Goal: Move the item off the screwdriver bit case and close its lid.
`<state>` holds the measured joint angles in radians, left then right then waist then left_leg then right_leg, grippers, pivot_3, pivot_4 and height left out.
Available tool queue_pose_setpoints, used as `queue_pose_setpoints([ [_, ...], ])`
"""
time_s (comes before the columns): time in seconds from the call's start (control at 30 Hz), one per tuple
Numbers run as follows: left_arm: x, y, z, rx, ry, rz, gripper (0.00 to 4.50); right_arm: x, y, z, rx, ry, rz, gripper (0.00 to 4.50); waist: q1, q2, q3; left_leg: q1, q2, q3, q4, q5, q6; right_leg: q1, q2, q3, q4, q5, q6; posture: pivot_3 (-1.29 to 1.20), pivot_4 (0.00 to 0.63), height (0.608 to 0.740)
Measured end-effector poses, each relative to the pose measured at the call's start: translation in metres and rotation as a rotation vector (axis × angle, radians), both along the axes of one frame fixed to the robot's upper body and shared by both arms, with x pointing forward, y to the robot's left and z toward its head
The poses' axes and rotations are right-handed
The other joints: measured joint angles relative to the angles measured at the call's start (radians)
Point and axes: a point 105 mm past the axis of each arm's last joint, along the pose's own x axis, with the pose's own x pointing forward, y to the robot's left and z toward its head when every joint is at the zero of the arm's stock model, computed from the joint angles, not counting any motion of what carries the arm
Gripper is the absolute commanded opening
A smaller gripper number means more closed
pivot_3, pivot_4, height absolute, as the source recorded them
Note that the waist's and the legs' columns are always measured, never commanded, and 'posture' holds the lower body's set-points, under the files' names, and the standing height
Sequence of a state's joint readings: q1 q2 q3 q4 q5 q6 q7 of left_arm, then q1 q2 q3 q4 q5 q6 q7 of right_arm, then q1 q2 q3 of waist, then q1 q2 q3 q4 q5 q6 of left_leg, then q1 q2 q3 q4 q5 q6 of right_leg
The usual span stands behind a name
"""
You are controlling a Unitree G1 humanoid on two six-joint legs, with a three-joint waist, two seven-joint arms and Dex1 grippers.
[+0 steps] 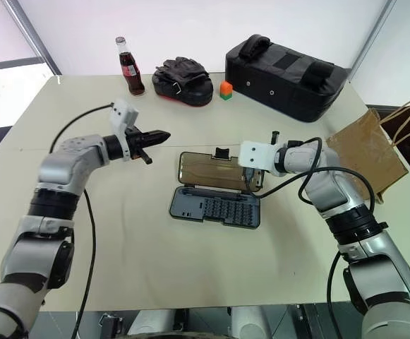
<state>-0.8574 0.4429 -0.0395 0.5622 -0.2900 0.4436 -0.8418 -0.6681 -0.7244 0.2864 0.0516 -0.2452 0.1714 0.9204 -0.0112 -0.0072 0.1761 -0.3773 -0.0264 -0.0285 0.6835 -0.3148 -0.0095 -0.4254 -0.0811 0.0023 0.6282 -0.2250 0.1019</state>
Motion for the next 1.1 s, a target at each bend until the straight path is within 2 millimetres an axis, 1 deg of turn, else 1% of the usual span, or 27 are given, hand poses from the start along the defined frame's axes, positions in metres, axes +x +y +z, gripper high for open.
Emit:
queue_pose_setpoints([
  [0.1, 0.012, -0.005, -0.028, 0.036, 0.058, 0.017, 0.0, -0.002, 0.005, 0.005, 0.006, -0.024, 0.011, 0.02, 0.001, 0.0, 0.0, -0.002, -0.001, 0.0, 0.0, 0.0, 0.0, -0.001, 0.0, -0.001, -0.001, 0.0, 0.0, 0.0, 0.15, 0.74],
  [0.13, 0.013, -0.007, -0.034, 0.042, 0.07, 0.011, 0.0, -0.002, 0.005, 0.005, 0.007, -0.026, 0.011, 0.02, 0.001, 0.0, 0.0, -0.003, -0.001, 0.0, 0.0, 0.0, 0.0, -0.002, 0.0, -0.001, -0.001, 0.0, 0.0, 0.0, 0.15, 0.74],
  [0.23, 0.009, -0.018, -0.049, 0.065, 0.114, -0.064, 0.0, -0.003, 0.005, 0.005, 0.01, -0.024, 0.008, 0.02, -0.001, 0.0, 0.0, -0.007, -0.001, 0.0, 0.001, 0.0, 0.0, -0.005, 0.0, -0.002, -0.001, 0.0, 0.0, 0.0, 0.15, 0.74],
  [0.3, 0.0, -0.032, -0.056, 0.065, 0.151, -0.171, 0.0, -0.003, 0.005, 0.003, 0.012, -0.018, 0.0, 0.02, -0.002, 0.0, 0.0, -0.009, -0.001, 0.002, 0.001, 0.0, 0.0, -0.006, 0.0, -0.003, -0.001, 0.0, 0.0, 0.0, 0.15, 0.74],
  [0.33, -0.005, -0.04, -0.059, 0.051, 0.171, -0.231, 0.0, -0.003, 0.004, 0.002, 0.013, -0.017, -0.003, 0.02, -0.003, 0.0, 0.0, -0.009, -0.001, 0.002, 0.001, 0.0, 0.0, -0.006, 0.0, -0.003, -0.001, 0.0, 0.0, 0.0, 0.15, 0.74],
  [0.43, -0.016, -0.049, -0.061, 0.026, 0.204, -0.333, 0.0, -0.004, 0.004, 0.001, 0.015, -0.013, -0.006, 0.02, -0.005, 0.0, 0.0, -0.009, -0.001, 0.001, 0.001, 0.0, 0.0, -0.006, 0.0, -0.003, -0.001, 0.0, 0.0, 0.0, 0.15, 0.74],
  [0.6, -0.019, -0.054, -0.054, 0.018, 0.195, -0.393, 0.0, -0.006, 0.003, 0.001, 0.02, -0.012, -0.015, 0.02, -0.003, 0.0, 0.0, -0.009, 0.0, 0.0, 0.001, 0.0, 0.0, -0.006, 0.0, -0.003, 0.0, 0.0, 0.0, 0.0, 0.15, 0.74],
  [0.63, -0.019, -0.055, -0.053, 0.019, 0.191, -0.396, 0.0, -0.006, 0.002, 0.001, 0.025, -0.009, -0.021, 0.28, -0.003, 0.0, 0.0, -0.009, 0.0, -0.001, 0.001, 0.0, 0.0, -0.006, 0.0, -0.003, 0.0, 0.0, 0.0, 0.0, 0.15, 0.74],
  [0.7, -0.019, -0.056, -0.052, 0.019, 0.189, -0.401, 0.0, -0.006, 0.001, 0.0, 0.03, -0.001, -0.032, 0.96, -0.002, 0.0, 0.0, -0.009, 0.0, -0.001, 0.001, 0.0, 0.0, -0.006, 0.0, -0.003, 0.0, 0.0, 0.0, 0.0, 0.15, 0.74],
  [0.77, -0.019, -0.056, -0.052, 0.028, 0.187, -0.401, 0.0, -0.007, 0.0, -0.002, 0.032, 0.012, -0.042, 1.87, -0.002, 0.0, 0.0, -0.009, 0.0, -0.001, 0.001, 0.0, 0.0, -0.006, 0.0, -0.003, 0.0, 0.0, 0.0, 0.0, 0.15, 0.74],
  [0.8, -0.019, -0.055, -0.053, 0.037, 0.186, -0.401, 0.0, -0.007, 0.0, -0.002, 0.033, 0.014, -0.045, 2.55, -0.002, 0.0, 0.0, -0.009, 0.0, -0.001, 0.001, 0.0, 0.0, -0.006, 0.0, -0.003, 0.0, 0.0, 0.0, 0.0, 0.15, 0.74],
  [0.9, -0.018, -0.052, -0.054, 0.056, 0.178, -0.397, 0.0, -0.011, 0.002, 0.003, 0.033, 0.005, -0.042, 4.13, -0.002, 0.0, 0.0, -0.009, 0.0, -0.001, 0.001, 0.0, 0.0, -0.006, 0.0, -0.003, 0.0, 0.0, 0.0, 0.0, 0.15, 0.74],
  [0.93, -0.018, -0.052, -0.054, 0.058, 0.176, -0.398, 0.0, -0.012, 0.004, 0.005, 0.033, -0.001, -0.04, 4.44, -0.002, 0.0, 0.0, -0.009, 0.0, -0.001, 0.001, 0.0, 0.0, -0.006, 0.0, -0.003, 0.0, 0.0, 0.0, 0.0, 0.15, 0.74],
  [1.0, -0.018, -0.052, -0.055, 0.067, 0.172, -0.4, 0.0, -0.017, 0.003, 0.01, 0.013, -0.01, -0.044, 4.44, -0.001, 0.0, 0.0, -0.01, 0.0, -0.002, 0.001, 0.0, 0.0, -0.007, 0.0, -0.003, 0.0, 0.0, 0.0, 0.0, 0.15, 0.74],
  [1.07, -0.017, -0.052, -0.054, 0.072, 0.158, -0.397, 0.0, -0.025, -0.005, 0.016, -0.005, 0.008, -0.07, 4.44, 0.001, 0.0, 0.0, -0.011, -0.001, -0.002, 0.002, 0.0, 0.0, -0.007, 0.0, -0.003, 0.0, 0.0, 0.0, 0.0, 0.15, 0.74],
  [1.1, -0.017, -0.051, -0.053, 0.072, 0.154, -0.396, 0.0, -0.029, -0.008, 0.024, 0.03, 0.026, -0.095, 4.44, 0.001, 0.0, 0.0, -0.011, -0.001, -0.002, 0.002, 0.0, 0.0, -0.008, -0.001, -0.003, 0.0, 0.0, 0.0, 0.0, 0.15, 0.74],
])
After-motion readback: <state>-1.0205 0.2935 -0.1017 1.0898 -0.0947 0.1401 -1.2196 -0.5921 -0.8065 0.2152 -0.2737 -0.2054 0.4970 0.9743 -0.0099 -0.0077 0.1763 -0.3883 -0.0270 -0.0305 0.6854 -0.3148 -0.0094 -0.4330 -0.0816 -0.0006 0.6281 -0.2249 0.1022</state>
